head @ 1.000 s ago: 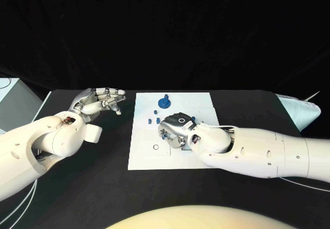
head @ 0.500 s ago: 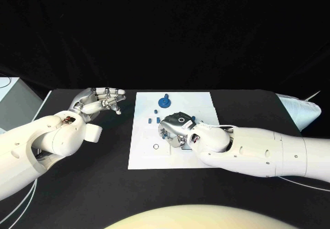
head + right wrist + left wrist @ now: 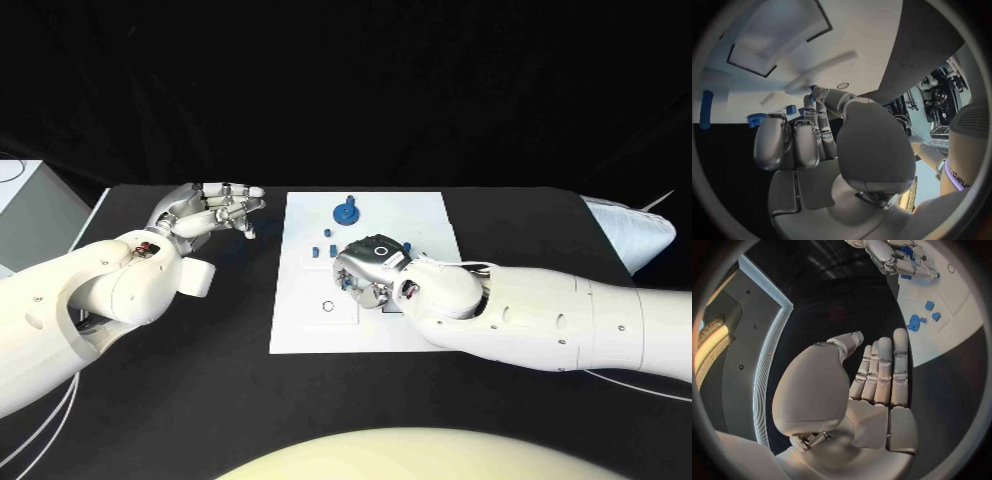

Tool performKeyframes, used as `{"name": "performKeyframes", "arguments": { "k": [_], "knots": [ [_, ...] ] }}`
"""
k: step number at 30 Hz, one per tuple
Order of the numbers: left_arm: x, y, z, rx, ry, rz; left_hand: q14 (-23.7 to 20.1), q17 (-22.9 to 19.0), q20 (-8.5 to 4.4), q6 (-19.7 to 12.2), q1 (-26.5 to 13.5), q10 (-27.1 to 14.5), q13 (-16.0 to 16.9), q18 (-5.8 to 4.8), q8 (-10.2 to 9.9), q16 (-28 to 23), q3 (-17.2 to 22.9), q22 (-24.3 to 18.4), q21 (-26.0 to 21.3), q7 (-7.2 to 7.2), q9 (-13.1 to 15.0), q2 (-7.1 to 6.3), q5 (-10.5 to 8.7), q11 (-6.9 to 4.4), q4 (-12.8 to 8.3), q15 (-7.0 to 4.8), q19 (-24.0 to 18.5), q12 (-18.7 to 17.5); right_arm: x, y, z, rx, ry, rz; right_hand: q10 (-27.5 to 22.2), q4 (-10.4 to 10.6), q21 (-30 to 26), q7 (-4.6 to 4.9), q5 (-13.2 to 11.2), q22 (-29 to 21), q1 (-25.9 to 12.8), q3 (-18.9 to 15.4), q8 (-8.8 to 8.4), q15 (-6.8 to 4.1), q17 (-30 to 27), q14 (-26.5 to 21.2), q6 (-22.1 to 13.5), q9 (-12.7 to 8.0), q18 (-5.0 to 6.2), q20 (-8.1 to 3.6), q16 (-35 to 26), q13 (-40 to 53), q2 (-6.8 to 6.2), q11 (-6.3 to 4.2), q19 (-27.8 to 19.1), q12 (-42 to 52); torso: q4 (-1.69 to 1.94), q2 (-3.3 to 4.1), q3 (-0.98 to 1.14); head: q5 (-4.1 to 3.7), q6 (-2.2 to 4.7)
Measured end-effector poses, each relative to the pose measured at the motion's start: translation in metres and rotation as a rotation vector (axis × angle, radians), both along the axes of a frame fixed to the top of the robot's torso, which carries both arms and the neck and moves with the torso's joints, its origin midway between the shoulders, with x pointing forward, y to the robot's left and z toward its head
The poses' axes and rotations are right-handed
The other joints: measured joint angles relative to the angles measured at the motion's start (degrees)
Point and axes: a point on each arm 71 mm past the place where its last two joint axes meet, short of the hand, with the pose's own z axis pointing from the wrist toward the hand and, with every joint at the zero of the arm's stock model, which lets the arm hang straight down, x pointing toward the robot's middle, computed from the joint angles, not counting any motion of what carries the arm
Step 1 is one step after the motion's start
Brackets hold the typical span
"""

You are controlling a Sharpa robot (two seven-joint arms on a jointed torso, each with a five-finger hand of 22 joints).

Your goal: Assemble the parts on the task board

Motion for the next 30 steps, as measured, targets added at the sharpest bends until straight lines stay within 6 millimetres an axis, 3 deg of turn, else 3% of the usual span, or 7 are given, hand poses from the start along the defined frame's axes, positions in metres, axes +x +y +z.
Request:
{"name": "performKeyframes", "arguments": {
  "k": [17, 25, 30],
  "knots": [
    [-0.0005, 0.0001, -0.0002, 0.000, 0.008, -0.003, 0.0, 0.0, 0.00, 0.0, 0.0, -0.4, -0.1, -0.01, 0.0, 0.0, -0.2, 0.0, 0.0, 0.00, 0.0, 0.00, 0.00, -0.01, 0.2, 0.00, 0.0, 0.2, 0.0026, 0.0029, -0.0036, -0.013, 0.006, 0.003, 0.1, -0.1, -0.4, 0.00, 0.3, -0.3, 0.0, -0.1, 0.00, 0.00, -0.5, 0.0, 0.0, 0.1, 0.00, 0.00, 0.0, 0.0, 0.02, 0.15, 0.0, 0.0, 0.16, -0.01, -0.04, 0.15, -0.52],
    [-0.0006, 0.0008, -0.0003, -0.001, 0.011, -0.002, 0.0, 0.0, 0.00, 0.0, 0.0, -0.4, -0.1, 0.00, 0.0, 0.0, -0.2, 0.0, 0.0, 0.00, 0.1, 0.00, 0.00, -0.01, 0.2, 0.00, 0.0, 0.2, 0.0022, 0.0026, -0.0044, -0.007, 0.009, 0.006, 0.1, 0.5, -0.4, 0.28, 0.2, -0.3, -1.9, -1.1, 0.00, 0.01, -0.7, 0.0, -0.3, 0.2, 0.00, 0.00, 0.0, 0.1, 0.50, 0.12, 0.0, 0.0, 0.06, -0.07, -0.04, 0.28, -0.60],
    [-0.0005, 0.0009, -0.0003, -0.001, 0.011, -0.001, 0.0, 0.0, 0.00, 0.0, 0.0, -0.4, -0.1, 0.00, 0.0, 0.0, -0.2, 0.0, 0.0, 0.00, 0.1, 0.00, 0.00, -0.01, 0.2, 0.00, 0.0, 0.2, 0.0022, 0.0007, -0.0048, -0.002, 0.009, 0.002, -1.0, 1.3, -0.7, 0.96, 0.0, -0.3, -4.1, -1.9, -1.17, 0.02, -0.9, 0.0, -2.4, 0.1, 0.00, 0.33, 0.0, 1.7, -0.52, -1.04, -0.3, 0.1, 0.05, -0.11, -0.03, 0.29, -0.50]
  ]
}}
